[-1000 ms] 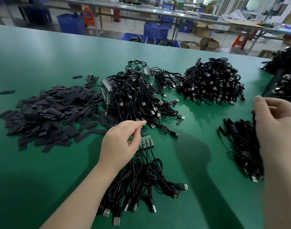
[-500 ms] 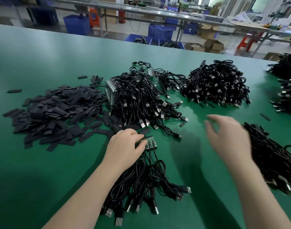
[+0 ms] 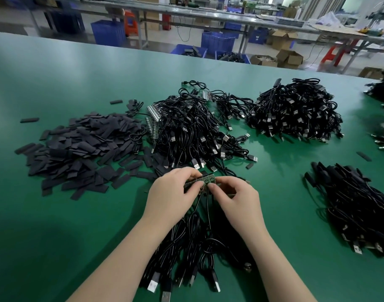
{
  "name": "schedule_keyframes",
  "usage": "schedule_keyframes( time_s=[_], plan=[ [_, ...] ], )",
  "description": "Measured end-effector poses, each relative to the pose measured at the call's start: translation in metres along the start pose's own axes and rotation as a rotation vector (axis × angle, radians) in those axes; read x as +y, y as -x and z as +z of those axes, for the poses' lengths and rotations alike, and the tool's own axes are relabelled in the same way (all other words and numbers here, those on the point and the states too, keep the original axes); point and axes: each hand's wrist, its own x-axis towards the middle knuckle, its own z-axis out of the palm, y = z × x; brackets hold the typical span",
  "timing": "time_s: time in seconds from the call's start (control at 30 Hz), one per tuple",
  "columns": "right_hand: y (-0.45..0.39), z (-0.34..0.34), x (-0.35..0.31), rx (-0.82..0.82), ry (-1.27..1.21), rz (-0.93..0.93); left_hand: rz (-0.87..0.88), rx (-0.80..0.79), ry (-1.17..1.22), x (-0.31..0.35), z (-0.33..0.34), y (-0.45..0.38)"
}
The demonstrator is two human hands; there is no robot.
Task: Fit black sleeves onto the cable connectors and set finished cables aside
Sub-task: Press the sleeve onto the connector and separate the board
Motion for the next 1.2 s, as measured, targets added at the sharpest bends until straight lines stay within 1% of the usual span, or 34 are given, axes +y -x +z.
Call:
schedule_keyframes(
  time_s=[0.17, 0.27, 0.47, 0.73, 0.87, 1.2],
  plan=[
    [0.003, -0.003, 0.000, 0.039, -0.127, -0.085, 0.092, 0.034, -0.002, 0.007, -0.005, 0.003],
    [0.004, -0.004, -0.002, 0.070, -0.173, -0.125, 0.103, 0.032, 0.018, 0.009, -0.005, 0.003],
    [0.005, -0.008, -0.006, 0.130, -0.112, -0.276, 0.124, 0.013, 0.087, 0.014, -0.004, 0.005],
    [0.005, -0.012, -0.009, 0.083, -0.160, -0.272, 0.112, -0.004, 0.174, 0.015, -0.004, 0.006],
    [0.004, -0.015, -0.008, 0.038, -0.130, -0.290, 0.088, -0.018, 0.191, 0.016, -0.002, 0.007],
    [0.007, -0.007, -0.003, 0.194, -0.080, -0.379, 0.093, 0.003, 0.148, 0.016, 0.003, 0.006]
  ],
)
